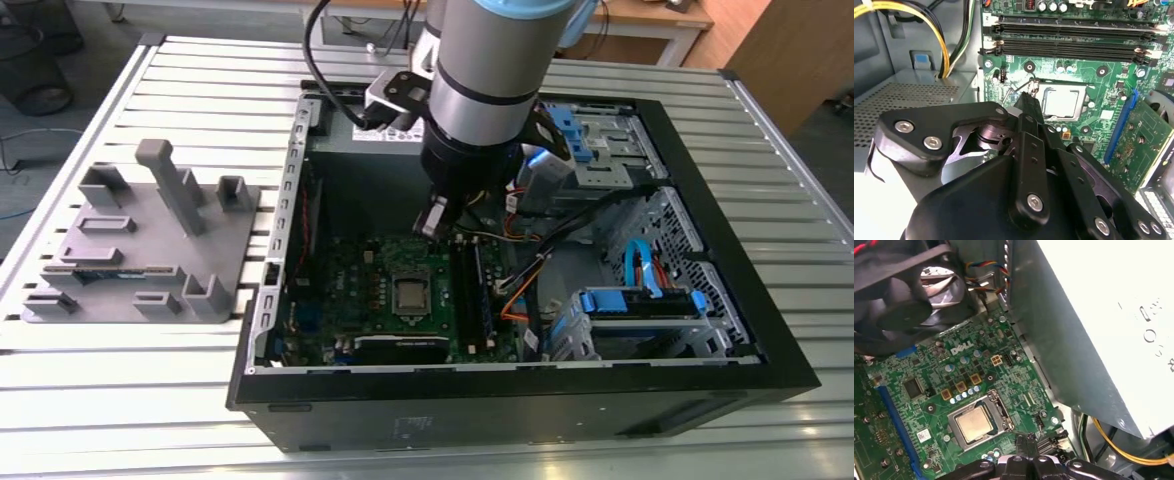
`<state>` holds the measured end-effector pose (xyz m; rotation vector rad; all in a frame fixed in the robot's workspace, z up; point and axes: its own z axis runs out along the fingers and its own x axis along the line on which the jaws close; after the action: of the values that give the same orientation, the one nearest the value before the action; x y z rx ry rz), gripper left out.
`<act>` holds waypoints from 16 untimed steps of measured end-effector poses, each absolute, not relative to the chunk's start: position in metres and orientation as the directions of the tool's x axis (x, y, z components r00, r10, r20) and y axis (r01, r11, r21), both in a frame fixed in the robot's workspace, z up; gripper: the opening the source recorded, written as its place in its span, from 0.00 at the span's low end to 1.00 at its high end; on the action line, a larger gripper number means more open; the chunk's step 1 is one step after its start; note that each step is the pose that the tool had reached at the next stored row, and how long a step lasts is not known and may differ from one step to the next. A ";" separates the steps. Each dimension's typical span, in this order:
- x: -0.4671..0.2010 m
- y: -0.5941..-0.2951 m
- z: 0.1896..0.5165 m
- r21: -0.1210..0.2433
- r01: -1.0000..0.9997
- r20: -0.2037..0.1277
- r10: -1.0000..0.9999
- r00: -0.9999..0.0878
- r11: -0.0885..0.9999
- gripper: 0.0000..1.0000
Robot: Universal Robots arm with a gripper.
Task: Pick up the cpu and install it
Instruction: 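Install the first cpu locking lever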
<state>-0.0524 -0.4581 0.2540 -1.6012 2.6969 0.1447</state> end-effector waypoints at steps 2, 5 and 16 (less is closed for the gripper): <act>-0.052 -0.458 0.254 0.077 -0.866 -0.047 -0.866 -0.497 0.493 0.11; -0.052 -0.458 0.254 0.076 -0.848 -0.044 -0.847 -0.529 0.525 0.11; -0.052 -0.458 0.254 0.063 -0.756 -0.028 -0.756 -0.654 0.652 0.11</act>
<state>-0.0520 -0.4577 0.2540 -1.3068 2.8557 0.1089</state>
